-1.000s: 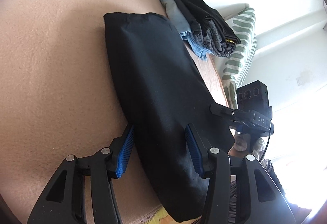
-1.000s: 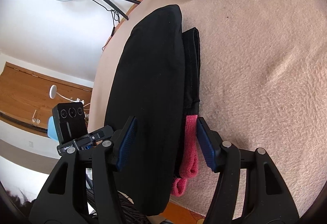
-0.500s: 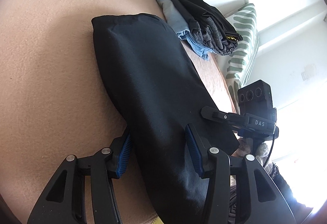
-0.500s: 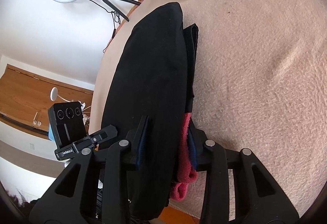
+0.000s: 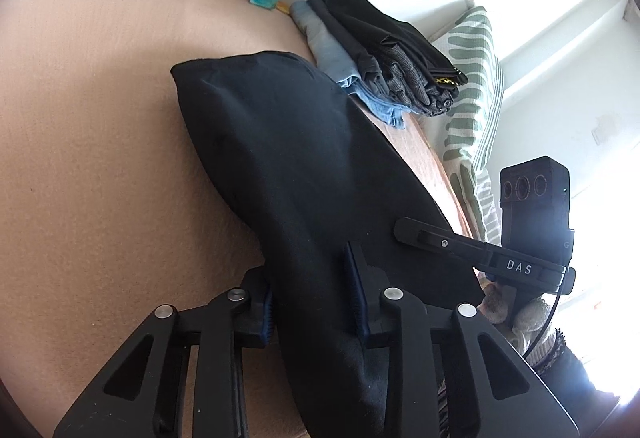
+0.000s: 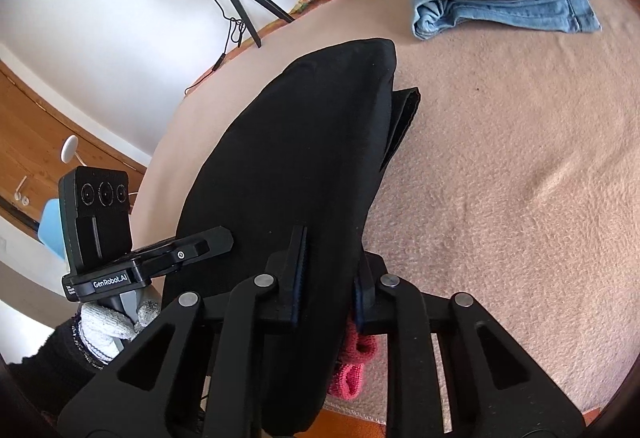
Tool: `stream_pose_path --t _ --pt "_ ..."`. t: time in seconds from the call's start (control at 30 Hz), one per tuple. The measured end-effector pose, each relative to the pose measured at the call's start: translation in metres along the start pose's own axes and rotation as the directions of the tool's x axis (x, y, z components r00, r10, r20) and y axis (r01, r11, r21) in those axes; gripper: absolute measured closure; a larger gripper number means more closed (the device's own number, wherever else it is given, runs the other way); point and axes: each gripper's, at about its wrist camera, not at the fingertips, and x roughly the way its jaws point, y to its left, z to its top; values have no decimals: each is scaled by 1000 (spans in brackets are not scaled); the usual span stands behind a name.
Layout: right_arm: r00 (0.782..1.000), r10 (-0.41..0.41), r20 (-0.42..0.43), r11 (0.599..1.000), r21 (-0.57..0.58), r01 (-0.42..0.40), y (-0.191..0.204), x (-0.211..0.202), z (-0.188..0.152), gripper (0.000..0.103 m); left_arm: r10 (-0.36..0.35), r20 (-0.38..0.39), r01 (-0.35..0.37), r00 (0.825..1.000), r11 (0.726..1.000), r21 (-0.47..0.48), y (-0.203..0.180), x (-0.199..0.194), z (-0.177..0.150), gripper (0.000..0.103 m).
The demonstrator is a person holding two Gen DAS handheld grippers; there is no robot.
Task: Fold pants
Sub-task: 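Grasp the folded trouser bundle with both grippers, then carry the folded trousers with both grippers to the clothes stack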
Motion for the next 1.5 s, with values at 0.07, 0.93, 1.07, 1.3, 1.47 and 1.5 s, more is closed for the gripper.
stream_pose_path --t 0.07,0.93,1.07,1.3,1.47,1.5 --pt "1000 -14 9 1000 -24 14 6 -3 0 84 9 15 -10 1000 999 37 -6 -5 0 79" --pt "966 -74 247 970 -208 127 69 -89 41 85 -35 181 -15 983 964 266 -94 -37 58 84" --pt "954 -94 286 965 -211 158 64 -113 63 85 -59 192 -1 980 955 297 -117 -31 83 84" --pt "938 -120 324 957 -215 196 52 -147 104 85 -86 216 10 973 945 328 -149 -15 124 84" --pt "931 -144 334 950 -217 225 39 -161 136 85 -86 226 0 970 935 354 -167 2 154 84" --pt "929 -151 338 947 -219 233 36 -163 143 85 -85 229 -3 970 933 359 -171 5 159 84"
